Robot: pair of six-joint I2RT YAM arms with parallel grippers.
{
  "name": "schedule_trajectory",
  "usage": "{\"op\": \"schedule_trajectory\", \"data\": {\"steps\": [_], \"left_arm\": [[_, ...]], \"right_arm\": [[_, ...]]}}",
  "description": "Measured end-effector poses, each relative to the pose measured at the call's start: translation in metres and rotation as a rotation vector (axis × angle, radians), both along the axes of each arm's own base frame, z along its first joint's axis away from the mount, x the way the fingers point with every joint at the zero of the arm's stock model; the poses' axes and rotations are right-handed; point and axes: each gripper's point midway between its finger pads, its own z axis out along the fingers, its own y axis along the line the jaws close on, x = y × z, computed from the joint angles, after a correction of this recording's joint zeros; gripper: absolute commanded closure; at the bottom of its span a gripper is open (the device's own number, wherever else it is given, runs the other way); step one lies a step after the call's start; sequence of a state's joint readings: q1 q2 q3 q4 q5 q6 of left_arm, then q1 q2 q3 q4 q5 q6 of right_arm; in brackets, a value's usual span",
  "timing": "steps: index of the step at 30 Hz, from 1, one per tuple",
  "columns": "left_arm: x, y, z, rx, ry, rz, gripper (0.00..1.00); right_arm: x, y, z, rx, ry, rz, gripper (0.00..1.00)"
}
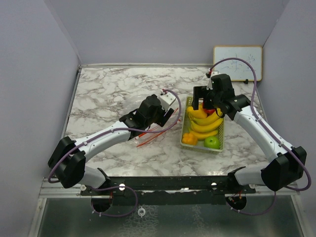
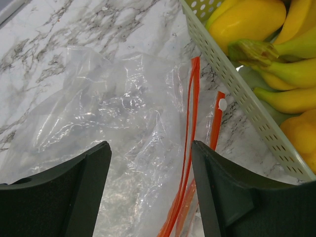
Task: Place the food in the zip-top bag and seal the zipper
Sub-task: Pick up the zipper food storage bag at the center of the board.
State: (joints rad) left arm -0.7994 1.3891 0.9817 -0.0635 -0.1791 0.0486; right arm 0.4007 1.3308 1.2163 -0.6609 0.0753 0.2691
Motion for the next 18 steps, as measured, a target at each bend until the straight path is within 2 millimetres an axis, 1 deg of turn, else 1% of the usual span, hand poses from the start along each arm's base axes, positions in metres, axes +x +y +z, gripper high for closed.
{"op": "schedule_trajectory", "data": {"steps": [4,9,12,18], "left_arm": [[0.004,-0.001,-0.028,0.055,0.030,0.006,0.33],[0.008,-0.004,-0.045,0.087,0.047,0.003,0.33],[0.007,-0.006,-0.050,0.090,0.060,-0.004,0.33],[0.007,-0.011,-0.052,0.072,0.070,-0.020,0.34]], "right_arm": [[0.001,0.000,-0.004,0.004,0.014,0.003,0.01],[0.003,-0.003,-0.009,0.003,0.029,-0.005,0.01],[0.004,-0.006,-0.009,0.003,0.030,-0.012,0.01],[0.006,-0.010,-0.010,0.006,0.034,-0.019,0.00]]}}
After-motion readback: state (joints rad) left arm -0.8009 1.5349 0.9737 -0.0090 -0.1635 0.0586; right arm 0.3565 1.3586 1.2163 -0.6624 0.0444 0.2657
